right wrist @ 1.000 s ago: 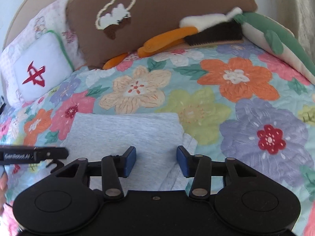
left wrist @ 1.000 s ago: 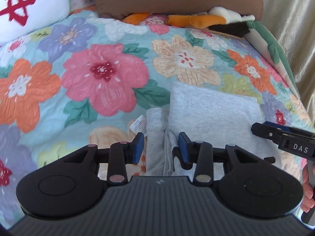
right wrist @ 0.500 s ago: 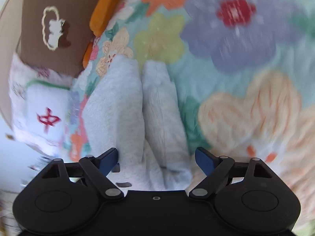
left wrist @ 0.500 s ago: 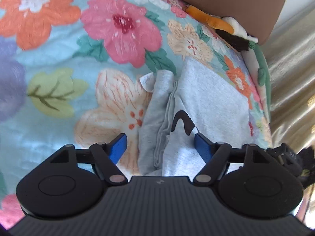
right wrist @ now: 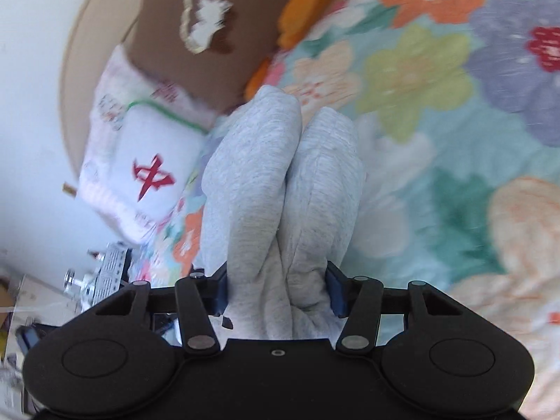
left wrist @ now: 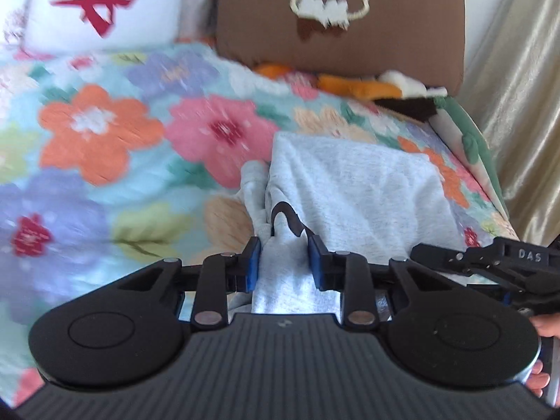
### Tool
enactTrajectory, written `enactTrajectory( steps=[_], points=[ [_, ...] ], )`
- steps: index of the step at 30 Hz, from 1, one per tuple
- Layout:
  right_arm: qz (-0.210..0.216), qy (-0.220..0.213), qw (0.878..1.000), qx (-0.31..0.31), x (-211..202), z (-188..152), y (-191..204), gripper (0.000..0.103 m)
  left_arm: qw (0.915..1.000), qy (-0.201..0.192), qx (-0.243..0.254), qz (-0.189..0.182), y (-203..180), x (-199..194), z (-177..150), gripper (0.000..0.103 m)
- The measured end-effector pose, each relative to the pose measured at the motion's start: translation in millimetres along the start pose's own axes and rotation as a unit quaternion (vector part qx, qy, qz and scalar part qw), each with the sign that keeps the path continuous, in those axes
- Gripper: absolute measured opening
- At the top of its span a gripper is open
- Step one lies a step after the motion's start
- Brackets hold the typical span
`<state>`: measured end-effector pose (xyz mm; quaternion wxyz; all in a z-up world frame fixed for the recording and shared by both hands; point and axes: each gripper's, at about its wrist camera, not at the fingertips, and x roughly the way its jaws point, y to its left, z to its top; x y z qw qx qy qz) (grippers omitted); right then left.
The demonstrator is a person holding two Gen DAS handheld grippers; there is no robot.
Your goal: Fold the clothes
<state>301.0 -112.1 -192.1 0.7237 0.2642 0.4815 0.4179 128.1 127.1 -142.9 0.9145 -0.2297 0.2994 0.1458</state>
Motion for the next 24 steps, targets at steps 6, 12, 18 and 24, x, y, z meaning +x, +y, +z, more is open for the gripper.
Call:
enactTrajectory(
  steps=[6,12,18,24],
  points=[
    [0.056,-0.001,0.996,-0.074,33.6,-7.8,37.6,0.057,0.9973,-0.060,0.017,0.040,28.3,-49.1,3.1,0.026],
    [-0.094,0.020,0.980,-0.175,56.5,-30.5,58.3,0.066,0.9969,0.048,-0.029,0.056,70.8,-4.5,-19.1,0.028],
    [-0.169,-0.029,0.944,-0.282,37.8,-43.6,82.0,0.071,0.9939,0.040,0.046,0.092,46.5,-18.2,-16.9,0.029],
    [-0.184,-0.070,0.924,-0.327,33.8,-53.7,102.2,0.042,0.9914,0.053,0.042,0.112,45.2,-33.2,-19.9,0.033]
  ],
)
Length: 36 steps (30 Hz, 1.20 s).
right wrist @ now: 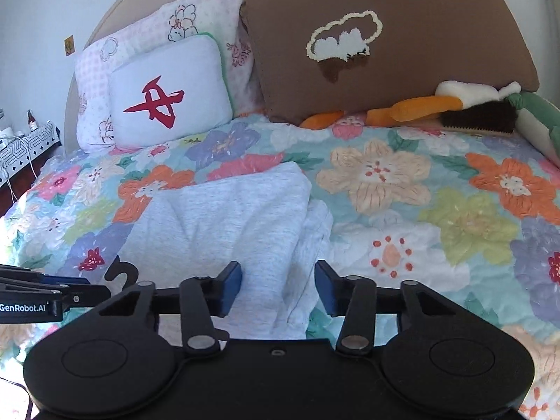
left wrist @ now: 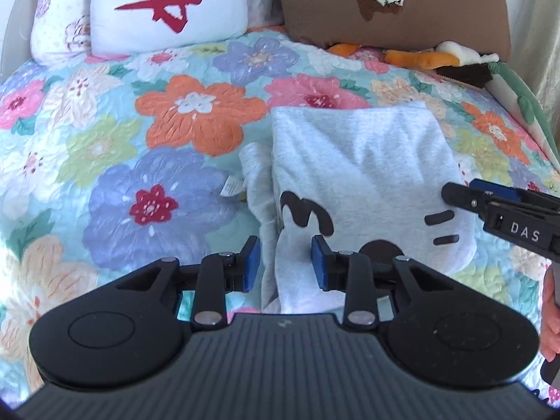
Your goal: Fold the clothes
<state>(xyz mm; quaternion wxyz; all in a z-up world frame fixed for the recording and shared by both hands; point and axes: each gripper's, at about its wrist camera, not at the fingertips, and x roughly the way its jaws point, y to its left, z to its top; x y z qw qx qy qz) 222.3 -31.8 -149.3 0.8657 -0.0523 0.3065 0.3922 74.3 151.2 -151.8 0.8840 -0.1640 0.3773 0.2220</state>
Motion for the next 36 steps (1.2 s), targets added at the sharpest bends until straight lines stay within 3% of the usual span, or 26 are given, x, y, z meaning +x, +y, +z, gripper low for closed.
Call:
enactTrajectory(
  steps=[1,2,5,9,14,18,20,29,36],
  points=[
    [0.001,-0.001,1.000,-0.002,-0.7,1.1,2.1,0.037,1.0000,0.008,-0.003,0.002,1.4,-2.1,-0.6,0.035],
    [-0.001,0.002,1.000,0.000,-2.3,2.5,3.7,0.036,0.9998,0.018,-0.005,0.008,2.2,-5.1,-1.3,0.041],
    [0.001,0.018,1.000,0.019,-10.3,8.4,3.8,0.037,0.9986,0.046,0.001,0.028,1.6,-19.8,-6.5,0.046],
    [0.027,0.028,0.997,0.064,-30.3,16.0,1.9,0.052,0.9983,0.050,0.014,0.027,-5.8,-45.7,-11.8,0.062],
    [0.020,0.043,0.998,0.036,-57.0,24.2,20.5,0.060,0.9973,0.063,0.019,0.033,-16.0,-66.7,-11.4,0.070],
    [0.025,0.043,0.999,0.011,-92.0,21.7,30.5,0.077,0.9962,0.073,0.019,0.043,-22.4,-80.7,-14.3,0.079],
    [0.027,0.045,0.999,-0.005,-109.6,13.4,34.5,0.079,0.9957,0.077,0.024,0.045,-26.5,-87.1,-17.3,0.083],
    [0.039,0.087,0.995,-0.040,-144.5,-21.6,44.3,0.079,0.9941,0.081,0.045,0.056,-54.1,-111.4,-32.5,0.087],
    [0.019,0.068,0.995,-0.064,-162.0,-14.8,51.7,0.080,0.9938,0.067,0.054,0.071,-69.1,-129.1,-35.1,0.090]
  ],
)
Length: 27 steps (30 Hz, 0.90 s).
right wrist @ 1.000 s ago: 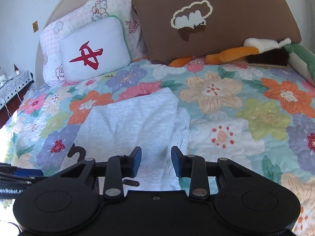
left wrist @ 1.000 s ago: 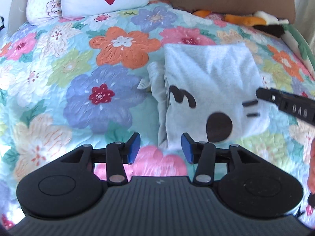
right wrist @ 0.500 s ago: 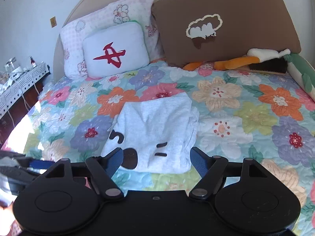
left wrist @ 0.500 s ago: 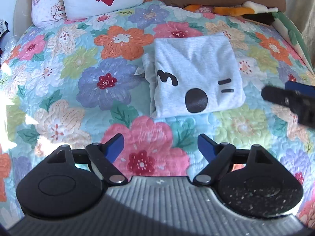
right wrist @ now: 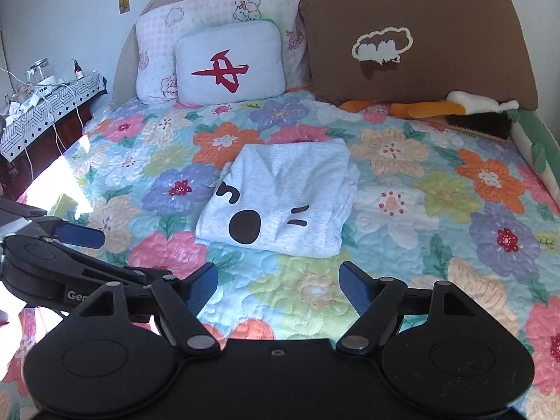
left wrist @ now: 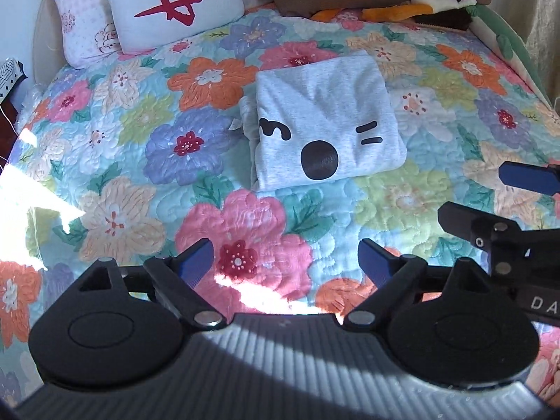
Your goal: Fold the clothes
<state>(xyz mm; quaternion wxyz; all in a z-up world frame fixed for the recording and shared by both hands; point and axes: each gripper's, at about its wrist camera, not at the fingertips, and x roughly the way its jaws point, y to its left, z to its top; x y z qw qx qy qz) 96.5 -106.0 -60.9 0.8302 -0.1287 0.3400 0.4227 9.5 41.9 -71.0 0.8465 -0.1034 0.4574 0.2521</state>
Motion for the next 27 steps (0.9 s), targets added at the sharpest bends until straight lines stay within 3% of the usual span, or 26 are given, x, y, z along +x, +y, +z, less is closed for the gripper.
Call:
enactTrajectory(
  steps=[9,27],
  points=[
    [-0.023,0.001,1.000,0.018,-4.1,0.7,-11.5,0.081,0.9999,-0.005,0.010,0.010,-12.6,-4.9,-1.4,0.096],
    [-0.036,0.010,0.999,0.026,2.4,-0.4,-16.9,0.081,0.9998,-0.002,0.016,0.014,-18.5,-0.6,-4.3,0.097]
  ],
)
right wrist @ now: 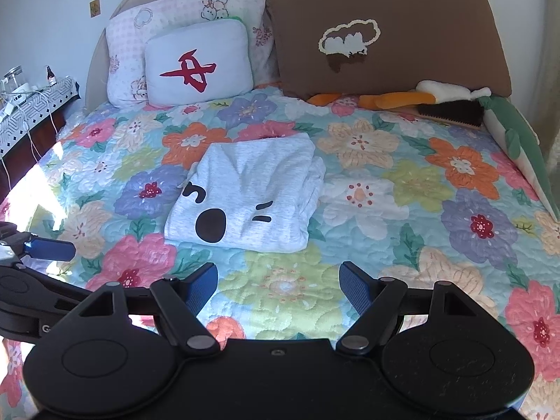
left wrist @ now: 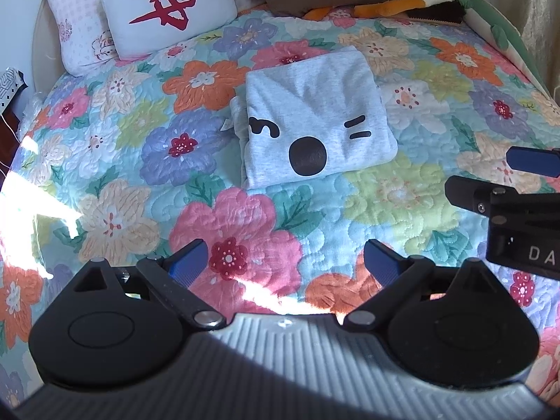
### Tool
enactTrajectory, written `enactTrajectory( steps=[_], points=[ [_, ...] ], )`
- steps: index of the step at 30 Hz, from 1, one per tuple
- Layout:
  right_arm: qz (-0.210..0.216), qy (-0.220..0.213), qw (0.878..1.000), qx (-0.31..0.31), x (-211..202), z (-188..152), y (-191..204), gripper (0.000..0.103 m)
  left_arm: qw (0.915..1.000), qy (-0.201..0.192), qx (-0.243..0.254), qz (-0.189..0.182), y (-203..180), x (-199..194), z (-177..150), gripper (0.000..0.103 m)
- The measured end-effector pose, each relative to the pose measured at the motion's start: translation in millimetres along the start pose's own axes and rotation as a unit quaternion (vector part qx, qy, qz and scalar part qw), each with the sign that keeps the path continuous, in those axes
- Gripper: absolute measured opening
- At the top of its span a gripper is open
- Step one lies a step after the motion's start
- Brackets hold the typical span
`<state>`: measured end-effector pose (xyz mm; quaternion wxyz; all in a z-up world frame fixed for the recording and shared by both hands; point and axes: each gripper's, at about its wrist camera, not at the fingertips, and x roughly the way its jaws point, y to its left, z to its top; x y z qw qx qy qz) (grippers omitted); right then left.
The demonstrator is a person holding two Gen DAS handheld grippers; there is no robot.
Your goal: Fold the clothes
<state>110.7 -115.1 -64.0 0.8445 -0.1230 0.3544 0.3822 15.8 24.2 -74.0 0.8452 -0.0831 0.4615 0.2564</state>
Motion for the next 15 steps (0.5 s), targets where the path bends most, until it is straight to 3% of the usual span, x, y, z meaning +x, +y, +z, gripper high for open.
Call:
enactTrajectory(
  steps=[15],
  points=[
    [-0.011,0.009,1.000,0.008,2.5,-1.2,-4.1,0.081,0.9999,0.009,-0.007,0.003,1.6,2.2,-0.2,0.098]
  ],
)
